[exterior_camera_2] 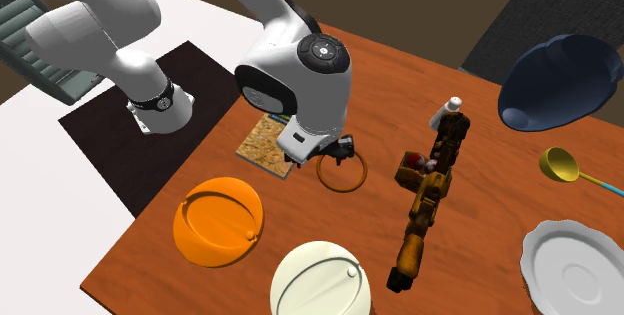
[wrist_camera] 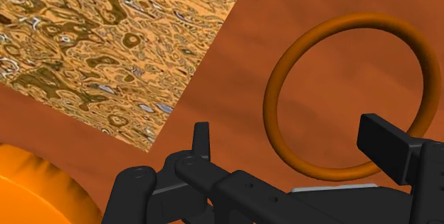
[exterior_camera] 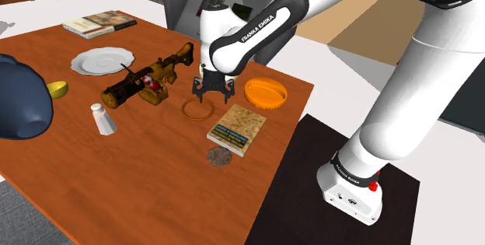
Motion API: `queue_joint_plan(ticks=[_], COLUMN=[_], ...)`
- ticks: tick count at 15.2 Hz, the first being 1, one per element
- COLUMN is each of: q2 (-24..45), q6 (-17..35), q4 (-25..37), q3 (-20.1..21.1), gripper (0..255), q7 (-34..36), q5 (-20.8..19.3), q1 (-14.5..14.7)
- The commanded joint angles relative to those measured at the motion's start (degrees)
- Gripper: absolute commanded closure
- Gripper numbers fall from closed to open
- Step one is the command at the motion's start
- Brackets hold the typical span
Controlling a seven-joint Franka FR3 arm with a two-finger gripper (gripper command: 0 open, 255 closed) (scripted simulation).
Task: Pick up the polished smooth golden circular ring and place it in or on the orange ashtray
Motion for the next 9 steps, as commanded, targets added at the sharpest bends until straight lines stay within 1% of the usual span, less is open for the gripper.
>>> queue_joint_plan(ticks=[1, 4, 9], q2=[1.23, 3.57, 3.57], q6=[1.43, 3.9, 3.9], q4=[-0.24, -0.57, -0.57], q3=[-0.18, -0.72, -0.73], gripper=[0, 0, 0], q7=[0.82, 1.92, 1.91], q5=[-0.81, -2.38, -2.37], q1=[0.24, 0.61, 0.62])
